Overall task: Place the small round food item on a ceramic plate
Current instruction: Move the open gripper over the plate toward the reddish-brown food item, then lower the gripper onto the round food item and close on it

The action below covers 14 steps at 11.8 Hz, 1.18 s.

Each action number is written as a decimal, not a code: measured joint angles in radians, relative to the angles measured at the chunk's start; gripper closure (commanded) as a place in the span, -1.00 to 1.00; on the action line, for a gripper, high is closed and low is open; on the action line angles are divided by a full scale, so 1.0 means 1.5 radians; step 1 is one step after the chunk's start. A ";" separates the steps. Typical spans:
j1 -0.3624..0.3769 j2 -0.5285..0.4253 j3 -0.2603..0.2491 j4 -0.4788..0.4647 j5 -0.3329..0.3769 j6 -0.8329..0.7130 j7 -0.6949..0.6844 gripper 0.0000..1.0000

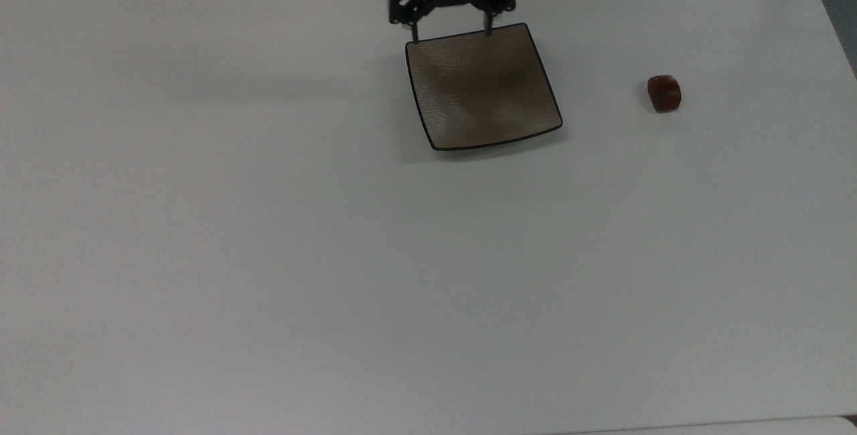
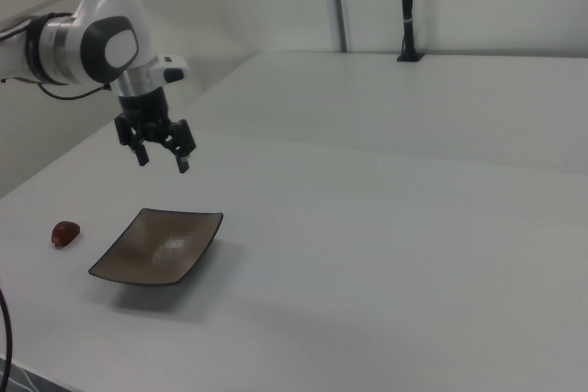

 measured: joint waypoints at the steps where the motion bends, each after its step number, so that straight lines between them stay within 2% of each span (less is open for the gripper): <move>1: 0.014 0.014 0.020 0.000 0.004 0.022 0.028 -1.00; 4: 0.070 0.053 0.074 0.000 0.004 0.076 0.107 -1.00; 7: 0.162 0.112 0.086 0.008 -0.012 0.133 0.177 -1.00; 9: 0.203 0.176 0.100 0.040 -0.072 0.160 0.247 -1.00; 11: 0.222 0.246 0.133 0.085 -0.140 0.167 0.315 -1.00; 14: 0.262 0.315 0.143 0.128 -0.187 0.167 0.368 -1.00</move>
